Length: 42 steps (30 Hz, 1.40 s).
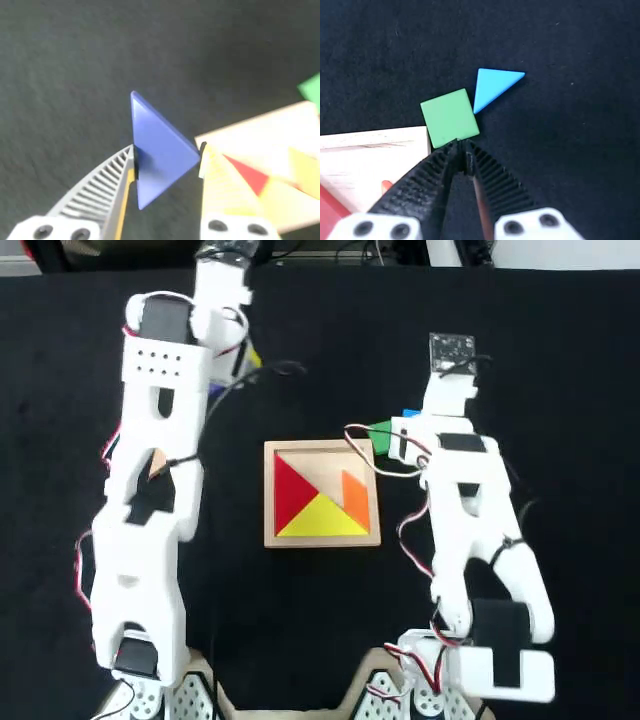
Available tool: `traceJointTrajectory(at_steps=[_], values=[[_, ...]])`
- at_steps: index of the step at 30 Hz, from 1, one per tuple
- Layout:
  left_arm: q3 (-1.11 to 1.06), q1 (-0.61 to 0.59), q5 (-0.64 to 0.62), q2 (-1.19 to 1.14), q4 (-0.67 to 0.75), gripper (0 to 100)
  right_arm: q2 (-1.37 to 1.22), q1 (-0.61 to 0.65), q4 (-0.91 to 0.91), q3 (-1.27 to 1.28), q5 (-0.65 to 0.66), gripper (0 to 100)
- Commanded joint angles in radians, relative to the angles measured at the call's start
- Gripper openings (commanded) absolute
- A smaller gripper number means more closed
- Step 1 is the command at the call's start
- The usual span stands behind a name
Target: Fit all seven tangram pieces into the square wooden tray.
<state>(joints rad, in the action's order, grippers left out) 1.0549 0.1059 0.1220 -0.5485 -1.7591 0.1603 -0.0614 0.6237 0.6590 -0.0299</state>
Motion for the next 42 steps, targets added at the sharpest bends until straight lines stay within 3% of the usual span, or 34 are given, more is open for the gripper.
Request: traceJointTrajectory(at_steps=[1,5,10,16,24,31,42], values=[[-0.171,0.028,-0.160,0.219,0.000,9,0.068,-0.018,-0.026,-0.001,-0.012,1.2],[-0.371,0.074,-0.431,0.327,0.002,10,0.071,-0.041,-0.025,0.001,-0.015,1.2],[-0.536,0.213,-0.623,0.353,0.063,10,0.073,-0.147,-0.034,-0.008,-0.080,1.2],[-0.690,0.344,-0.752,0.348,0.299,9,0.065,-0.235,-0.086,-0.002,-0.133,1.4],[-0.949,0.363,-1.010,0.347,0.634,10,0.065,-0.239,-0.092,-0.002,-0.135,1.4],[-1.000,0.384,-1.025,0.279,0.868,9,0.064,-0.242,-0.114,0.004,-0.135,1.4],[-0.765,0.415,-1.026,-0.025,0.850,9,0.065,-0.242,-0.127,0.019,-0.130,1.4]])
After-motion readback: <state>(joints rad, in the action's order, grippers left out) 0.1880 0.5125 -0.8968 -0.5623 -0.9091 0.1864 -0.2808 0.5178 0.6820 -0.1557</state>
